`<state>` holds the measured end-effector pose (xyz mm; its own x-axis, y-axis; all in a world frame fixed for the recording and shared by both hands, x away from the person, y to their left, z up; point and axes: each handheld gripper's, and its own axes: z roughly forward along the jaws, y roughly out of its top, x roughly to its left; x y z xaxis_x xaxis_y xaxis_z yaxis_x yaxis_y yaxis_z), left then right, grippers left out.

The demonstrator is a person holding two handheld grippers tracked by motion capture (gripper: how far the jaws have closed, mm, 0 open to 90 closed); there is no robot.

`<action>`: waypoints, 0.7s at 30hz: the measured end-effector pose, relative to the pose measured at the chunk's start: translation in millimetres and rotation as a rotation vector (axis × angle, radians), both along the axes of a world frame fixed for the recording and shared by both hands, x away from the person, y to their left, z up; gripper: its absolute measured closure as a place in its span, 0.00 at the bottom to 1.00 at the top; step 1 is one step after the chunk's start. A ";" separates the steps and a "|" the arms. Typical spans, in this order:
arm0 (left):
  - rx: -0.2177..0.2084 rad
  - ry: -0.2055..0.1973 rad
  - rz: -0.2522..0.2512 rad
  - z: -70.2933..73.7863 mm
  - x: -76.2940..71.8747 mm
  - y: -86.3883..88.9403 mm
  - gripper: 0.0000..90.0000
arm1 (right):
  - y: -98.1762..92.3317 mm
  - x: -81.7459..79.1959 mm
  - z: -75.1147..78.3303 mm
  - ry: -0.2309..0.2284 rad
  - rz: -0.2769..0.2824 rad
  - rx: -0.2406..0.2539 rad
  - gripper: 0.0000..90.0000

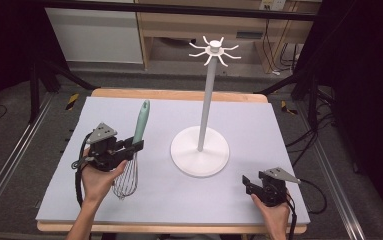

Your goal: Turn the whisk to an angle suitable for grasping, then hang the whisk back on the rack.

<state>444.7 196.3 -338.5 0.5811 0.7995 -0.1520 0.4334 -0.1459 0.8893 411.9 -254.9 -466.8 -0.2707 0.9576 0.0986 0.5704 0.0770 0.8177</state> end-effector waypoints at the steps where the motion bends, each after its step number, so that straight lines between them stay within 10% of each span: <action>1: -0.010 -0.021 0.000 1.9 -1.2 0.1 0.76 | 0.0 0.1 0.0 -0.001 0.000 0.000 0.38; 21: -0.073 -0.159 -0.050 45.2 0.7 -9.4 0.76 | -2.8 -1.0 -0.1 -0.030 -0.002 -0.013 0.38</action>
